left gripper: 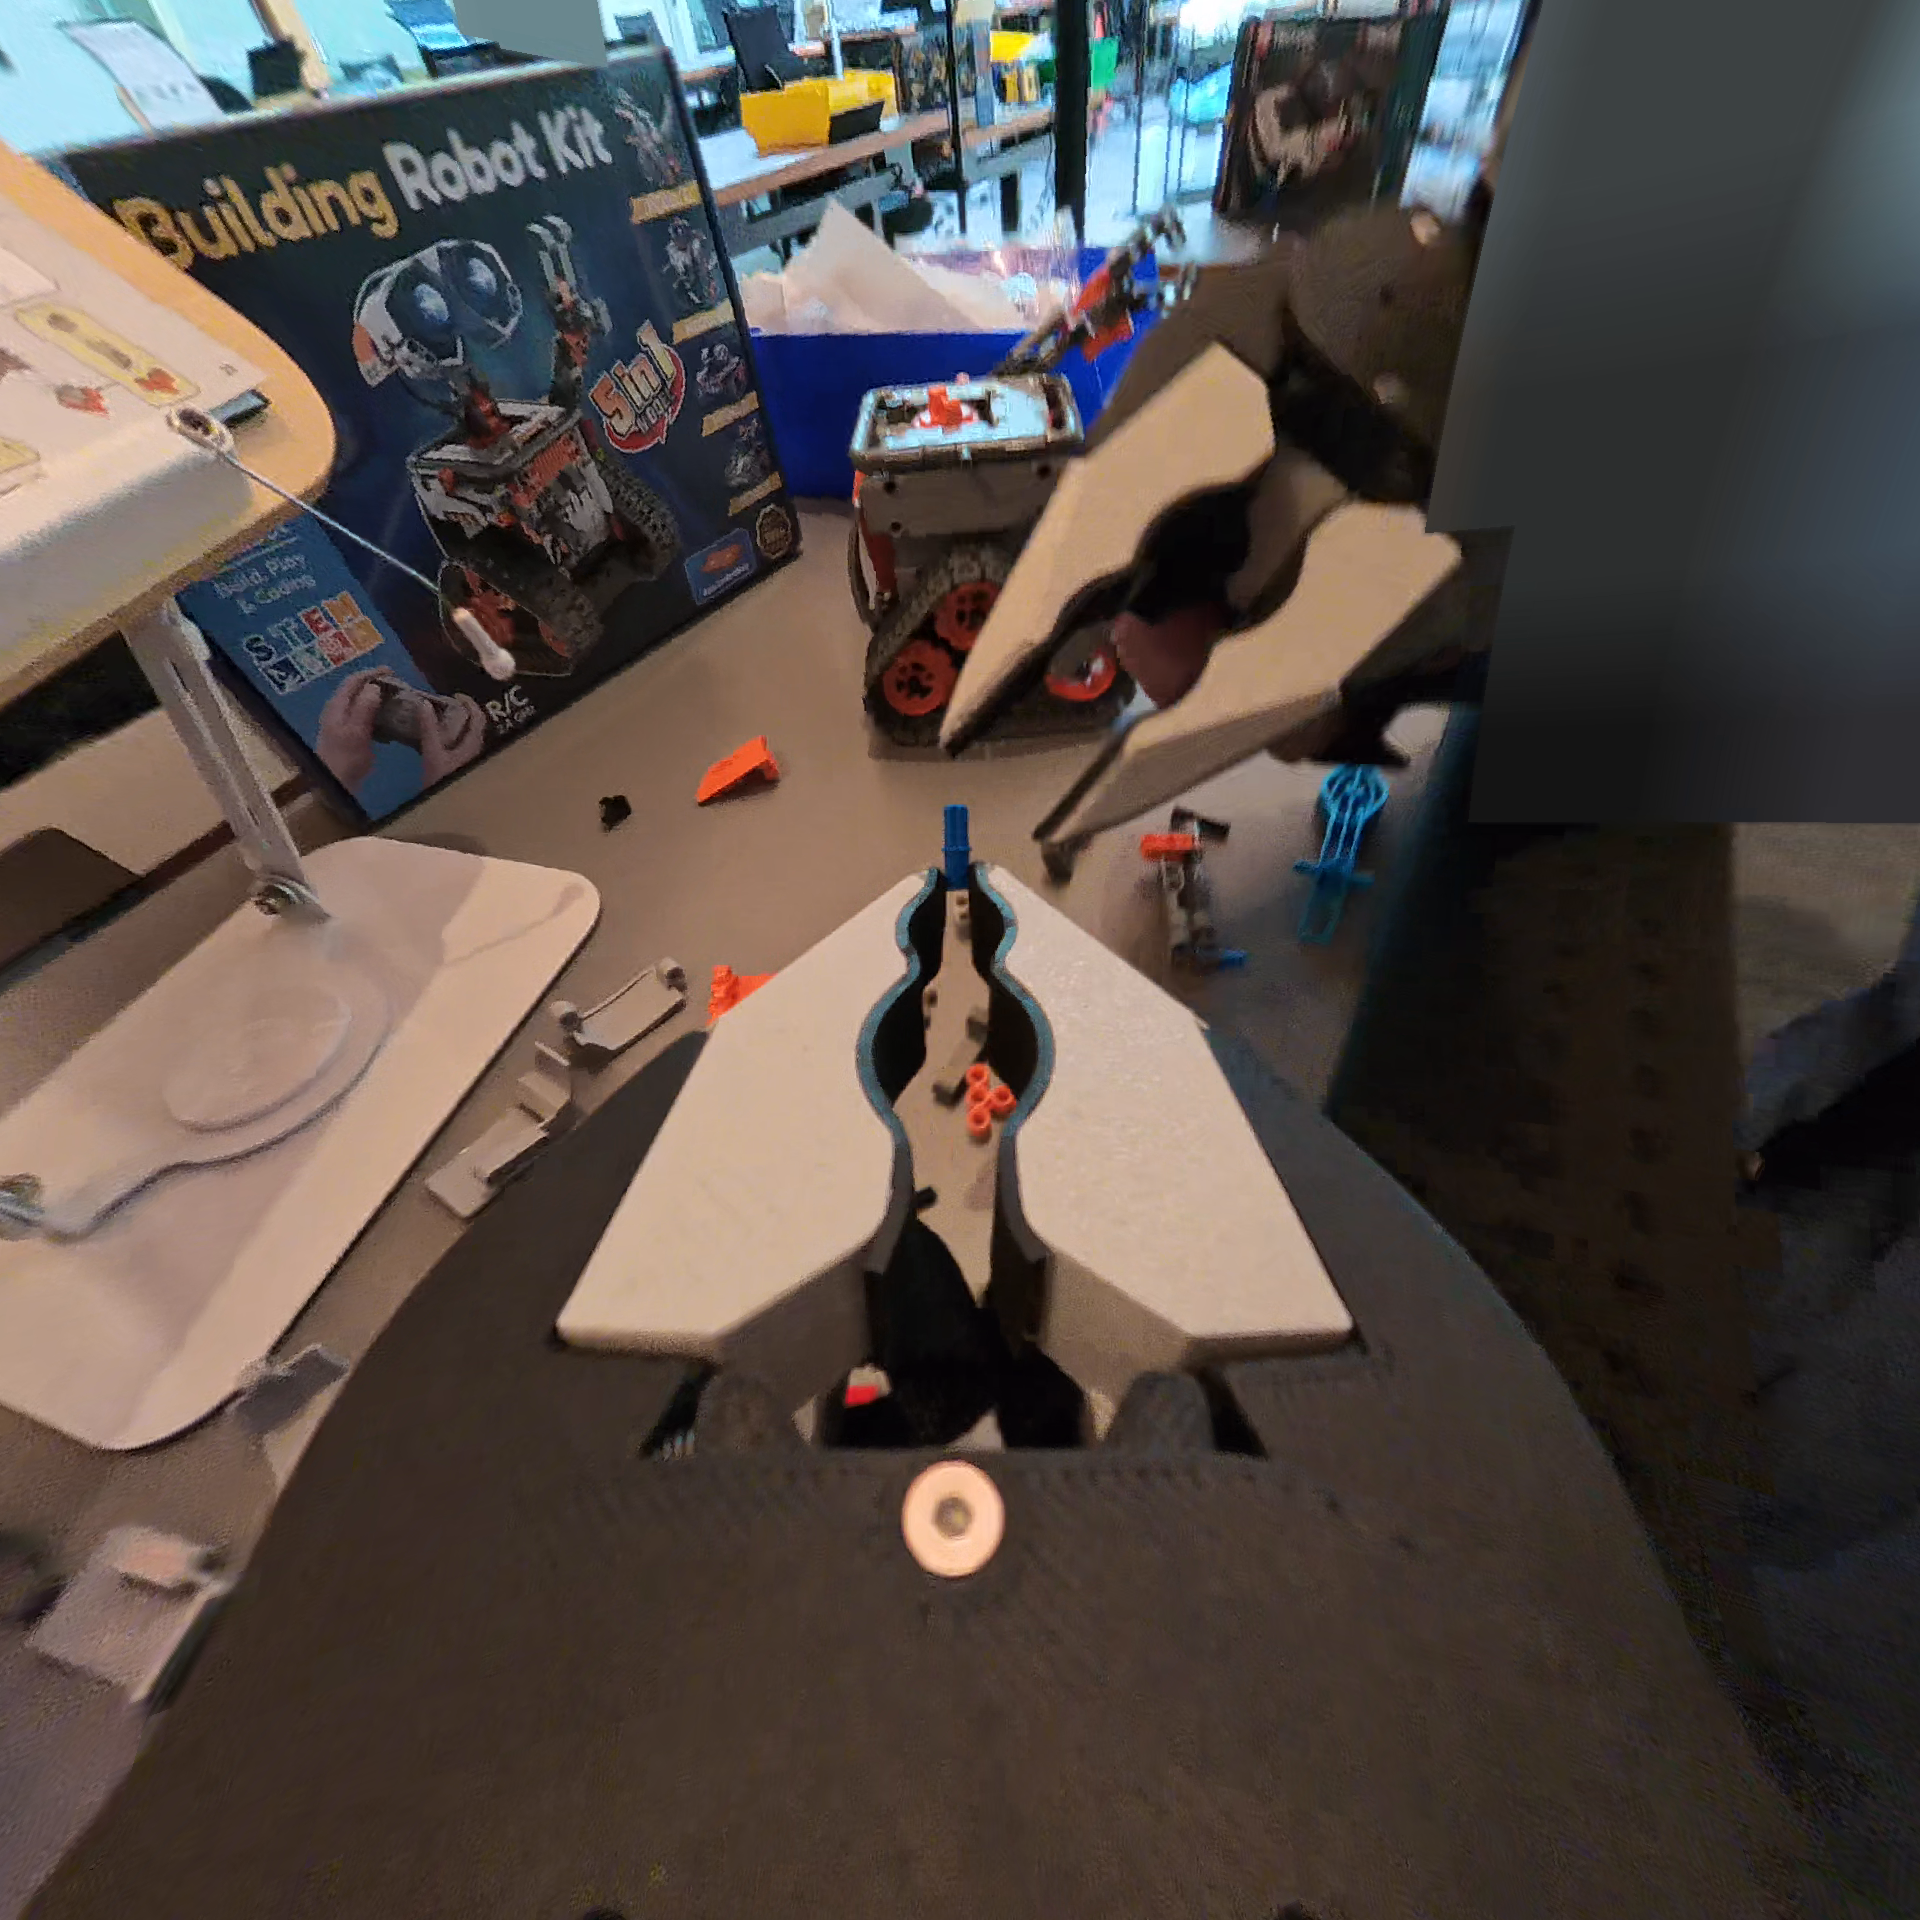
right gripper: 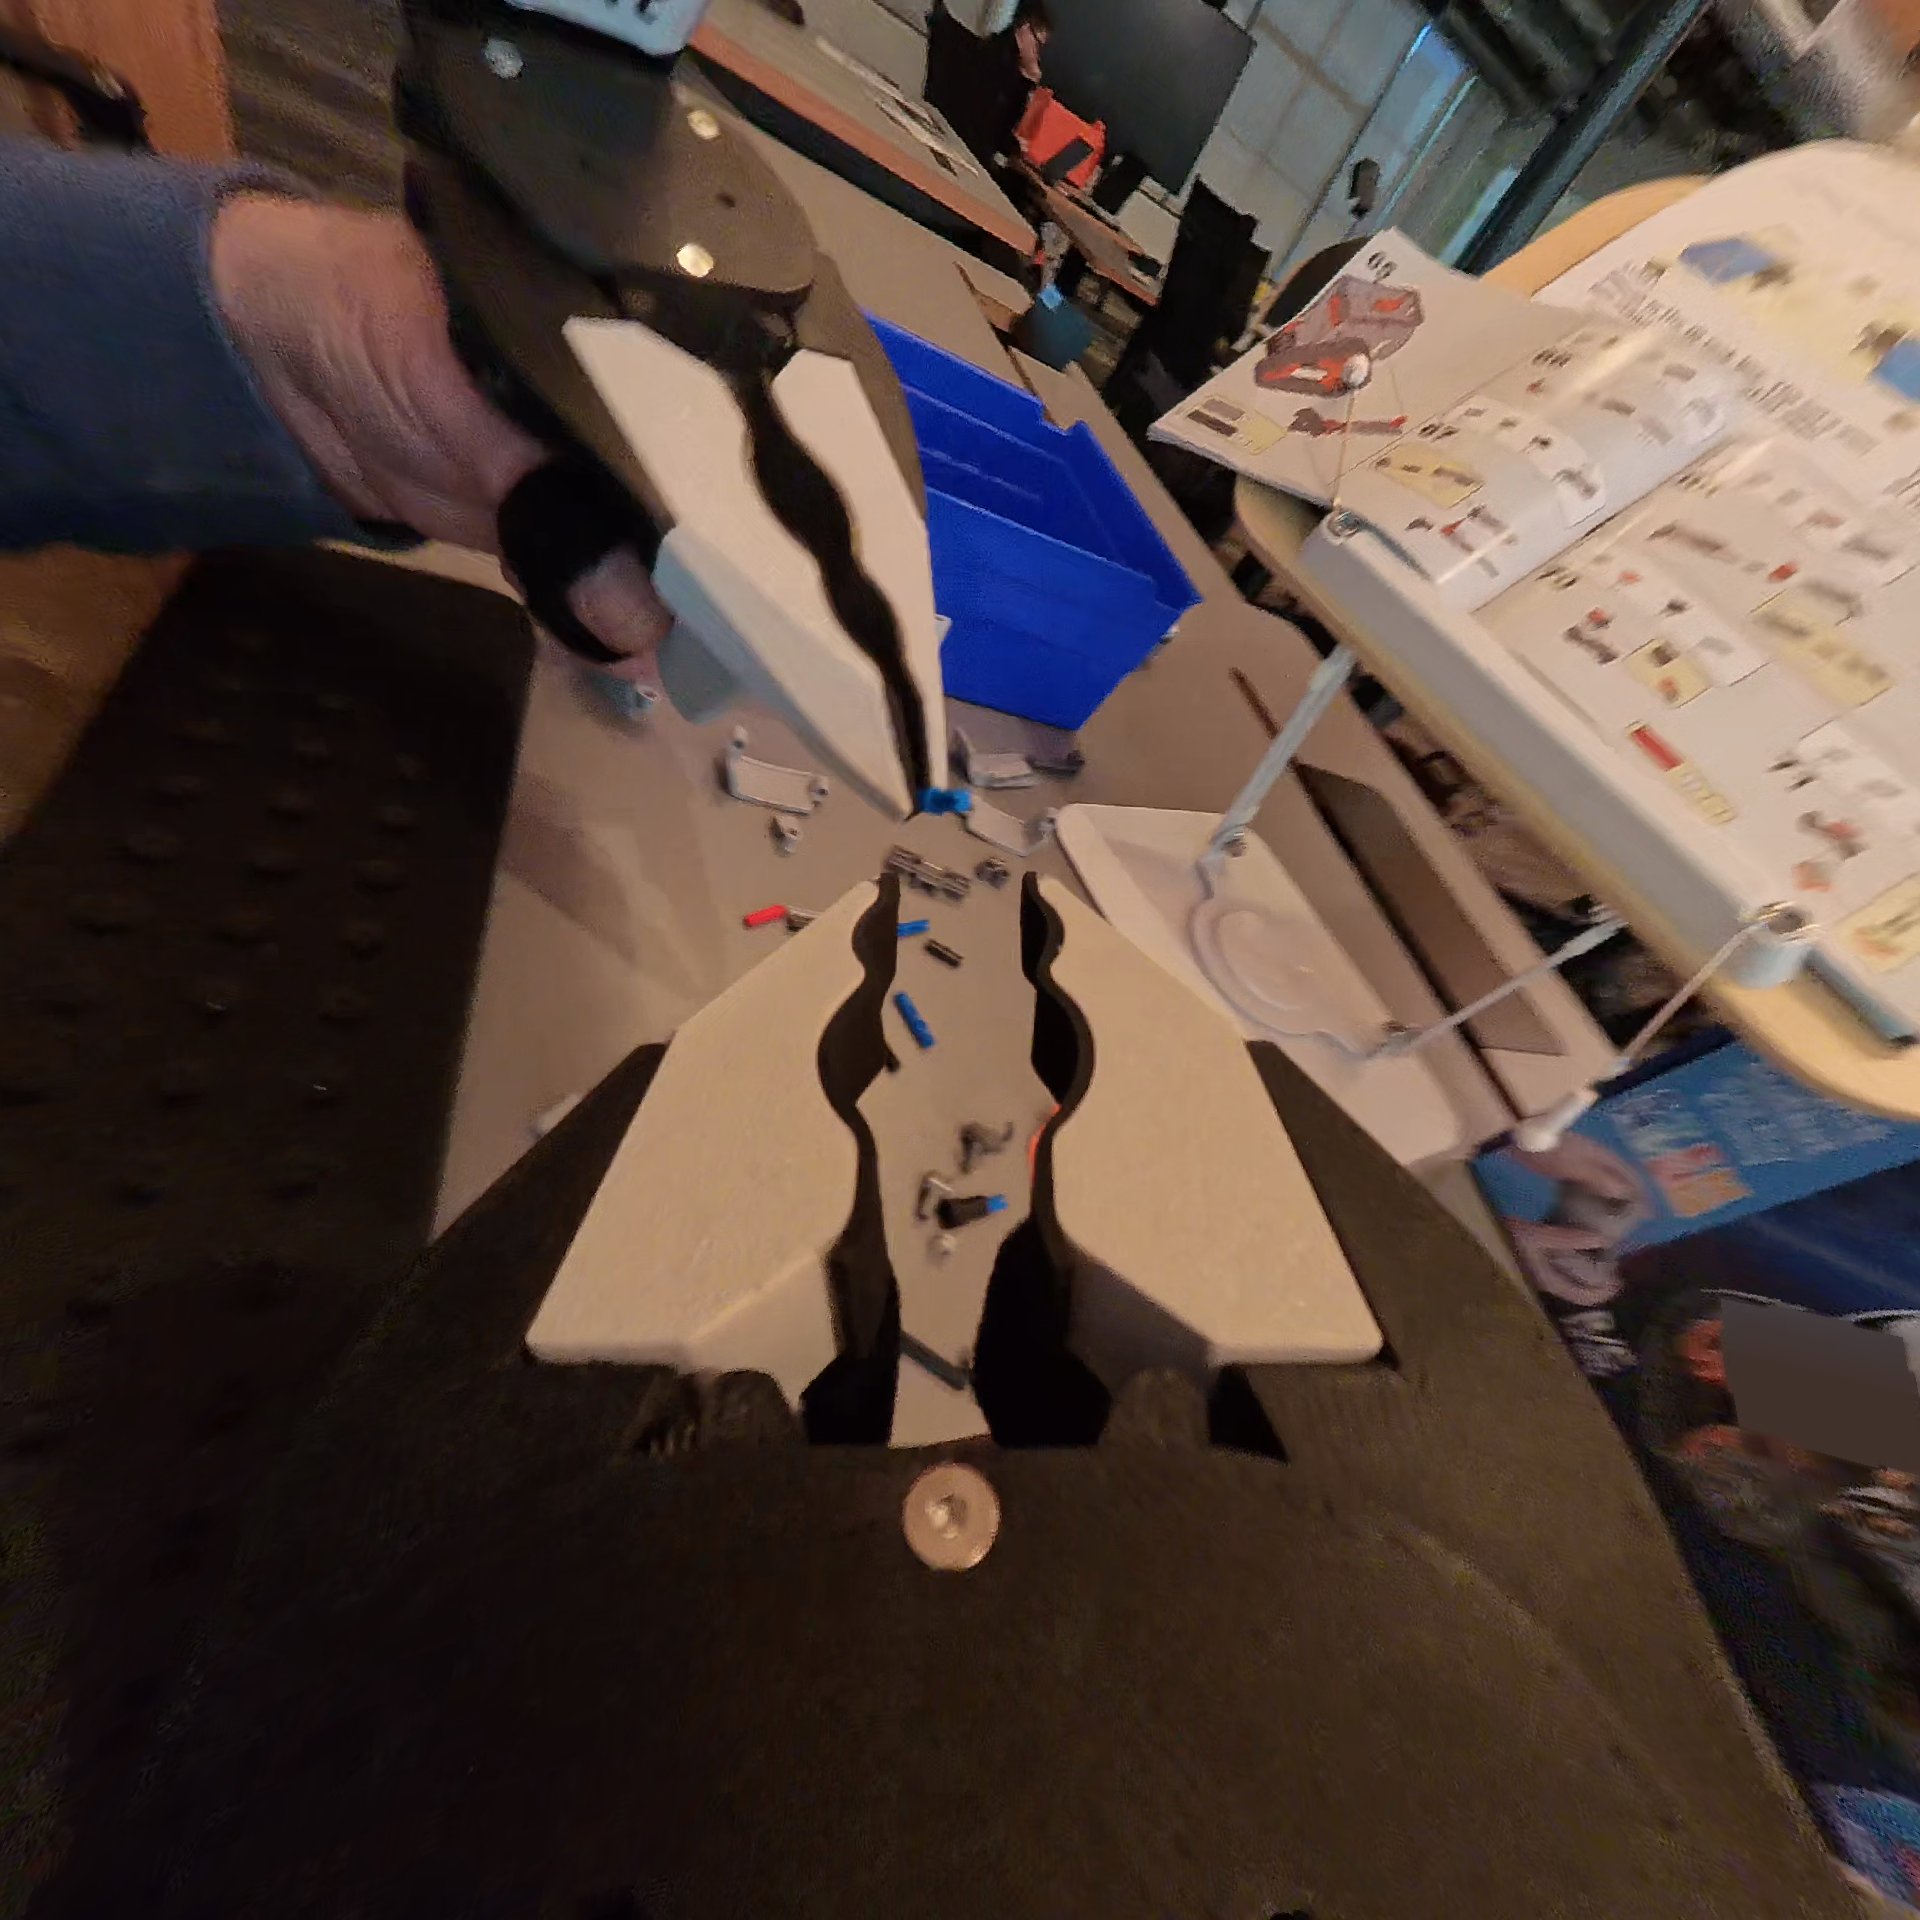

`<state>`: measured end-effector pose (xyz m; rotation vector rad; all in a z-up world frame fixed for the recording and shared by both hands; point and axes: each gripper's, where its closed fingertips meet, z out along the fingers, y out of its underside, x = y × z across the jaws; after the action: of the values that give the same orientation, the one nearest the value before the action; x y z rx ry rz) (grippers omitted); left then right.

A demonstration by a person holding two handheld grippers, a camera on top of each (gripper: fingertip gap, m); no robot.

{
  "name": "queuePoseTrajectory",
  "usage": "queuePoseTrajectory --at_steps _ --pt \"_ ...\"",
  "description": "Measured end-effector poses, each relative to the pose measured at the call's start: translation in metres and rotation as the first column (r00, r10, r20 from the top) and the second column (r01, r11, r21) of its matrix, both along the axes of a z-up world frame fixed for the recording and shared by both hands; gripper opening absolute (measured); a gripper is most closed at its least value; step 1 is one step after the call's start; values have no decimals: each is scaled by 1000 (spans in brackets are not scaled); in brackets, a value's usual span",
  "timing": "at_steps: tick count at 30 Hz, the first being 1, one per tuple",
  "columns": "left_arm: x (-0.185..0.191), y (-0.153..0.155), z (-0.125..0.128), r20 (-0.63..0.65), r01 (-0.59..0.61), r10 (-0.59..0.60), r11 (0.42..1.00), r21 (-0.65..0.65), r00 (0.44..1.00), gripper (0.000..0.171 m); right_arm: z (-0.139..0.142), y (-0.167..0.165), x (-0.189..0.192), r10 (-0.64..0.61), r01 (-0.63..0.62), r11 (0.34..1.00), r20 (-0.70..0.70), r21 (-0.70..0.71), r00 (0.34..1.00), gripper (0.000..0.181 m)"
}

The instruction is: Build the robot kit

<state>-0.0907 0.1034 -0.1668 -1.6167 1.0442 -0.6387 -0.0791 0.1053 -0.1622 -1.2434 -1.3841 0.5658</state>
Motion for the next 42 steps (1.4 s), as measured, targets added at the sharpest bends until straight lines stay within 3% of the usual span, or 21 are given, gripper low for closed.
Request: queuePoseTrajectory --at_steps 6,11,15,19,22,26,35,42 --pt "0 -11 -15 -158 27 -3 988 151 987 2 -10 -16 -11 145 -151 966 -43 -211 988 16" --pt "4 -18 -19 -250 49 21 962 267 968 2 -16 -24 -16 188 -190 950 -34 -247 982 5" --pt "4 -21 -22 -252 54 17 961 270 967 2 -17 -28 -16 208 -207 943 -25 -260 978 2" --pt "4 -22 -28 -248 52 9 970 237 969 3 -22 -28 -15 217 -211 946 -1 -248 976 2" --pt "-3 -20 -31 -271 37 26 973 227 962 17 -20 -25 -13 215 -214 938 -29 -271 976 2" --pt "-13 -20 -36 -290 27 28 982 186 957 19 -18 -21 -9 213 -220 929 -59 -298 975 2" --pt "-26 -29 -94 -472 74 -89 996 -50 877 20 -34 -21 -7 215 -197 946 45 -258 976 2" --pt "-27 -31 -116 -503 94 -175 979 -182 846 20 -40 -19 -3 208 -185 951 68 -249 976 2"
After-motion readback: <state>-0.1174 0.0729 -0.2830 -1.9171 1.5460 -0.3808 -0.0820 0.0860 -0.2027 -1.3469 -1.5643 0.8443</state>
